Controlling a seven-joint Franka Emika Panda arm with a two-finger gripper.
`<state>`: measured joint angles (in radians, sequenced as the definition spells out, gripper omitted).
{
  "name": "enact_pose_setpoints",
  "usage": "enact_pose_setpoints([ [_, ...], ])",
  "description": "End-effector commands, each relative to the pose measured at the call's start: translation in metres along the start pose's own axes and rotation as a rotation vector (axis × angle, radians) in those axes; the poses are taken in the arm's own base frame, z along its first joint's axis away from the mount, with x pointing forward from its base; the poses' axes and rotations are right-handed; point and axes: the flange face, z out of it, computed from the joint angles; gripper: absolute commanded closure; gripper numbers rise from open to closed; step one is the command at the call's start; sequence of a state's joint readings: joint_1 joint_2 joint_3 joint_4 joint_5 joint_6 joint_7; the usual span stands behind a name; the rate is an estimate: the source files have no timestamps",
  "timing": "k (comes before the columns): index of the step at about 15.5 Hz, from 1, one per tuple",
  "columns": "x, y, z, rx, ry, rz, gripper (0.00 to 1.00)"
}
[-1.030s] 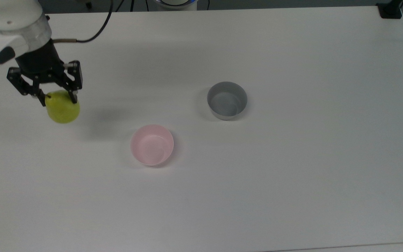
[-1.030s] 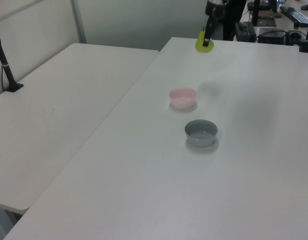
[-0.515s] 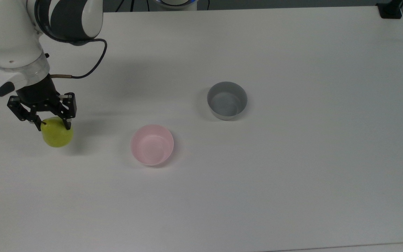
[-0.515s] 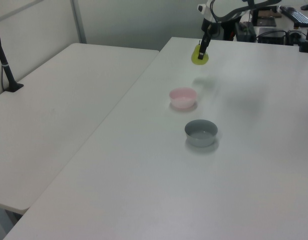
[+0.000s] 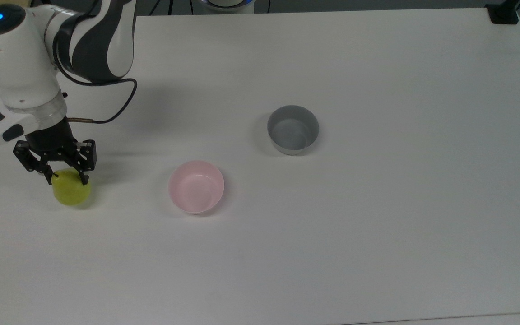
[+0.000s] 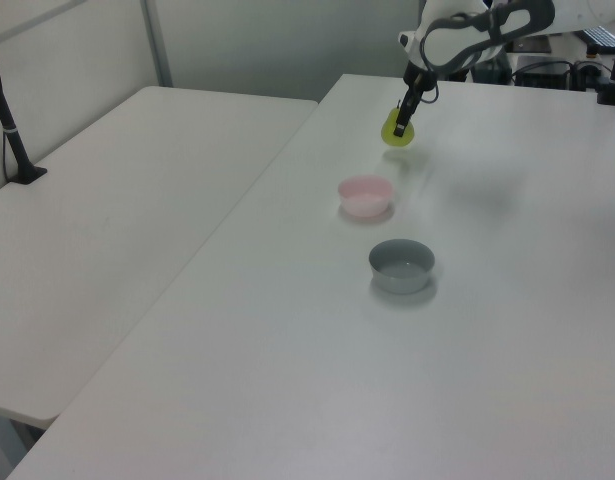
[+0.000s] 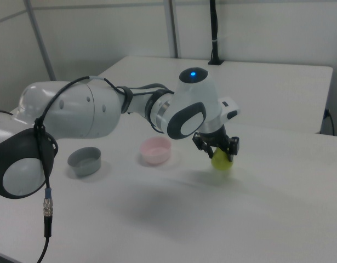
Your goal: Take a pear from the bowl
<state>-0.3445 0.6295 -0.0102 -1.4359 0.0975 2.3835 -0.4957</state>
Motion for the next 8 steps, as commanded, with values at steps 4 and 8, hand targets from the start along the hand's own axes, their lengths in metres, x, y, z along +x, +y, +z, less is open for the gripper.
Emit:
enact_pose_setpoints([
  [4,-0.0068,-0.0013,0.0201,0.035,0.028,0.046,0.98],
  [8,-0.0068,-0.0004,0.019,0.036,0.031,0.055,0.19],
])
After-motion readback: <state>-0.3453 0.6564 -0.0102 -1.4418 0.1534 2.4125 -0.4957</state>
